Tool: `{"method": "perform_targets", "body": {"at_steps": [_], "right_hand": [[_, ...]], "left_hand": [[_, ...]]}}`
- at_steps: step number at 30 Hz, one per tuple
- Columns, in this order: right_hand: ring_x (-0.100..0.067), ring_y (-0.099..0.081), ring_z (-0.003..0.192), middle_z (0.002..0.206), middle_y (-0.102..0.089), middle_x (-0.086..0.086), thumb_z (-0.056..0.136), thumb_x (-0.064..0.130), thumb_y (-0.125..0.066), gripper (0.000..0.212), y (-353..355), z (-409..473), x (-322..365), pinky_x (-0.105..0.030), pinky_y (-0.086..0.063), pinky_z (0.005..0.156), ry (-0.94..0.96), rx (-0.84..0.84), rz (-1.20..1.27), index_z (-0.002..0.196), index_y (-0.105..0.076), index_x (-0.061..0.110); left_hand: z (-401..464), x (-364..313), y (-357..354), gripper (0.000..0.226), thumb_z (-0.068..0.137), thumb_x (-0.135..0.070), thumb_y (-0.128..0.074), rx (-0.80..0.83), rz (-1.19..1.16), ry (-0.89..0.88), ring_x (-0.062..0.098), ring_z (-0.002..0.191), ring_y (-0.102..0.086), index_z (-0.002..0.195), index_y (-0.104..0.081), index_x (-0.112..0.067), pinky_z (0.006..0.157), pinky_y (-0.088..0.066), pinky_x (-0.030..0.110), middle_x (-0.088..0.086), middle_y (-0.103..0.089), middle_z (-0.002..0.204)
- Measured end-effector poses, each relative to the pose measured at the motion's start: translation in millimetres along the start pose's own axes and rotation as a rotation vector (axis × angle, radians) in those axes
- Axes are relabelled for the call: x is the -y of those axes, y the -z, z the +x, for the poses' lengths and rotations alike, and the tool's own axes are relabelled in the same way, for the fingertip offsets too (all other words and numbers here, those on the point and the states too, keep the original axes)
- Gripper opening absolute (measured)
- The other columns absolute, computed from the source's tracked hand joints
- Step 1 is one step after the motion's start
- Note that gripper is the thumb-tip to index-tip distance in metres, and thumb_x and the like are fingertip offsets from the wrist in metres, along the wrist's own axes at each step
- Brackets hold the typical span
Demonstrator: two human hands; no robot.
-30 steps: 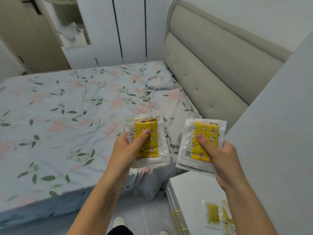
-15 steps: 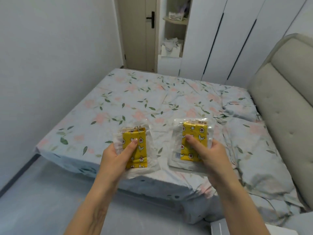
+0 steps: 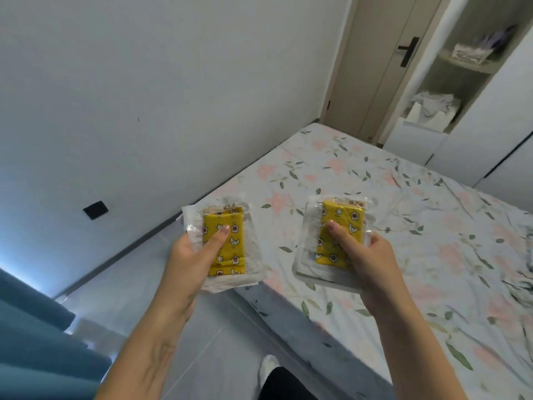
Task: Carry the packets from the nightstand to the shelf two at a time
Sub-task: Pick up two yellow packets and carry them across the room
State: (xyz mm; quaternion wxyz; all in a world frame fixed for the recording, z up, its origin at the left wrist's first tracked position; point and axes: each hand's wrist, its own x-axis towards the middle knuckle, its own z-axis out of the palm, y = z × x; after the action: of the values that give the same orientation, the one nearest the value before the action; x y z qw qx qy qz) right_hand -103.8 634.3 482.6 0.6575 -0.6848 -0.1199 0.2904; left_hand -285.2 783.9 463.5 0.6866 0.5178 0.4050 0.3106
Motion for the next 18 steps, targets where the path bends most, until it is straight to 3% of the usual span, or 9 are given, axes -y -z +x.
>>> {"method": "perform_targets", "body": {"at_steps": [6, 10, 13, 18], "right_hand": [[-0.012, -0.073, 0.061, 0.07, -0.076, 0.002, 0.076, 0.026, -0.076, 0.017, -108, 89, 5, -0.023, -0.056, 0.054, -0.033, 0.123, -0.049, 0.086, -0.069, 0.014], [-0.011, -0.072, 0.06, 0.07, -0.076, 0.002, 0.068, 0.031, -0.078, 0.023, -184, 161, 10, -0.024, -0.054, 0.058, -0.073, 0.176, -0.062, 0.083, -0.07, 0.015], [-0.01, -0.072, 0.059, 0.068, -0.075, 0.005, 0.076, 0.027, -0.077, 0.016, -239, 209, 22, -0.023, -0.053, 0.056, -0.103, 0.21, -0.056, 0.084, -0.069, 0.016], [-0.008, -0.072, 0.061, 0.07, -0.076, 0.006, 0.069, 0.035, -0.078, 0.028, -327, 267, 42, -0.027, -0.051, 0.063, -0.128, 0.274, -0.071, 0.089, -0.069, 0.018]], "left_hand": [[103, -24, 52, 0.014, 0.084, -0.03, -0.068, -0.102, -0.022, -0.016, 0.018, 0.082, -0.074, 0.096, -0.07, -0.023, 0.074, -0.058, 0.039, -0.002, -0.077, 0.087], [184, -46, 90, 0.015, 0.084, -0.032, -0.068, -0.198, 0.008, -0.001, 0.017, 0.083, -0.074, 0.097, -0.069, -0.025, 0.074, -0.059, 0.039, -0.005, -0.077, 0.087], [235, -67, 118, 0.015, 0.084, -0.033, -0.067, -0.244, 0.02, 0.023, 0.017, 0.082, -0.074, 0.098, -0.069, -0.026, 0.072, -0.059, 0.038, -0.005, -0.077, 0.087], [309, -99, 162, 0.011, 0.085, -0.033, -0.066, -0.318, 0.036, 0.029, 0.013, 0.079, -0.072, 0.095, -0.067, -0.03, 0.069, -0.058, 0.034, -0.007, -0.076, 0.085]]}}
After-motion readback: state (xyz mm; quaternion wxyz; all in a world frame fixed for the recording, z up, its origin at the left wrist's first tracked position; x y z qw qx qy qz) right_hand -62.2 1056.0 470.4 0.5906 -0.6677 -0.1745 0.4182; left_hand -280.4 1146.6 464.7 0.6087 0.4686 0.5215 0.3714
